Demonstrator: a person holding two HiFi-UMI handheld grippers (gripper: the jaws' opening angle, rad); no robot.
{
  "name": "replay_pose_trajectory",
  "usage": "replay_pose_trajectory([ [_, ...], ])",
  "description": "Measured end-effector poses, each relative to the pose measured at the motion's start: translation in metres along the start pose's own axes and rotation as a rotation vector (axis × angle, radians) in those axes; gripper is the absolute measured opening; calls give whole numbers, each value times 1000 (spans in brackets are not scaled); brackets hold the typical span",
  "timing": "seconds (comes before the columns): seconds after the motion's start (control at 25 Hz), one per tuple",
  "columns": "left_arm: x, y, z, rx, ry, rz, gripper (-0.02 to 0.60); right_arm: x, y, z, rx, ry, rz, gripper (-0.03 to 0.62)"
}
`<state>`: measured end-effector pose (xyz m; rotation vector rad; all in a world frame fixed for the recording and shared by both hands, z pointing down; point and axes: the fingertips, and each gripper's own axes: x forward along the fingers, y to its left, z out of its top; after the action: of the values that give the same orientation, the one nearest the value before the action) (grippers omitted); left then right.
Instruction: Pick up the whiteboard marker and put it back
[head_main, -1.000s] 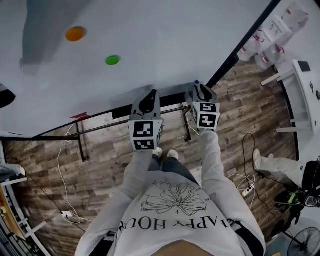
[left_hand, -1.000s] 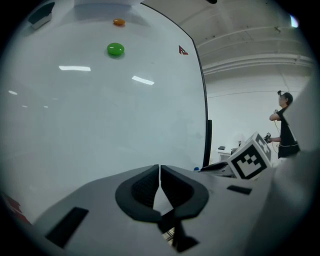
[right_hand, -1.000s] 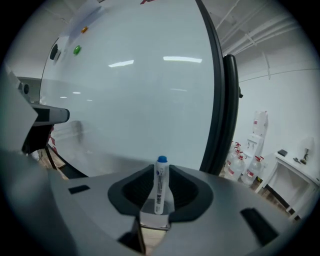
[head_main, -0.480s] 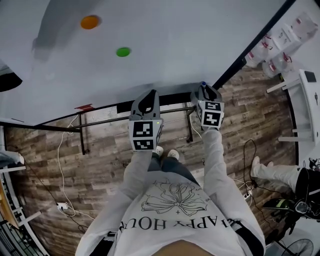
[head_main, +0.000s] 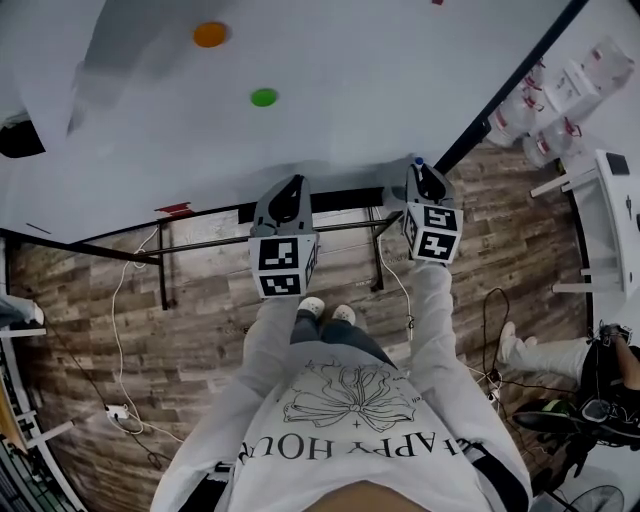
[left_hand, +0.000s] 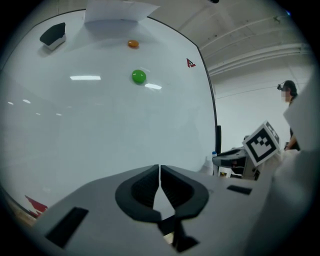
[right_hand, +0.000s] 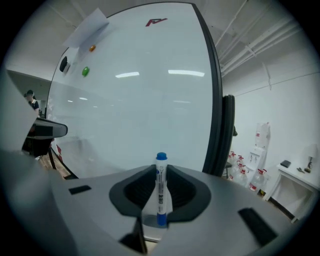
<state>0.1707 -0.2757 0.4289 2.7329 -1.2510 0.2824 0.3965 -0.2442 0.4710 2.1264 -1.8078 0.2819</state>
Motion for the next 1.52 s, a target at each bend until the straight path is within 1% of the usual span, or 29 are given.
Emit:
replay_pose_trajectory([
  [0.28, -18, 25, 8, -5, -23, 45, 8, -11, 32, 39, -67, -76, 53, 67],
  [0.44, -29, 44, 8, -13, -31, 83, 8, -10, 59, 48, -131, -89, 98, 67],
  [0.6, -40, 64, 5, -25, -34, 121, 8, -5, 90, 48, -180, -79, 155, 67],
  [0.76, -53, 84, -1, -31, -27, 164, 8, 3, 119, 42, -233, -64, 211, 67],
  [0.92, -66, 104, -7, -41, -19, 213, 8, 12, 152, 32, -322, -40, 279, 67],
  [1.04, -75, 117, -11, -49, -14, 243, 8, 20, 171, 19, -391, -15, 310, 67],
  [1.12, -80, 125, -13, -54, -14, 262, 8, 25, 183, 10, -454, 3, 330, 67],
  [1.32, -95, 143, -16, -67, -14, 308, 8, 38, 214, -21, -678, 51, 373, 67],
  [1.52, -108, 155, -21, -77, -12, 346, 8, 48, 238, -49, -819, 83, 425, 67],
])
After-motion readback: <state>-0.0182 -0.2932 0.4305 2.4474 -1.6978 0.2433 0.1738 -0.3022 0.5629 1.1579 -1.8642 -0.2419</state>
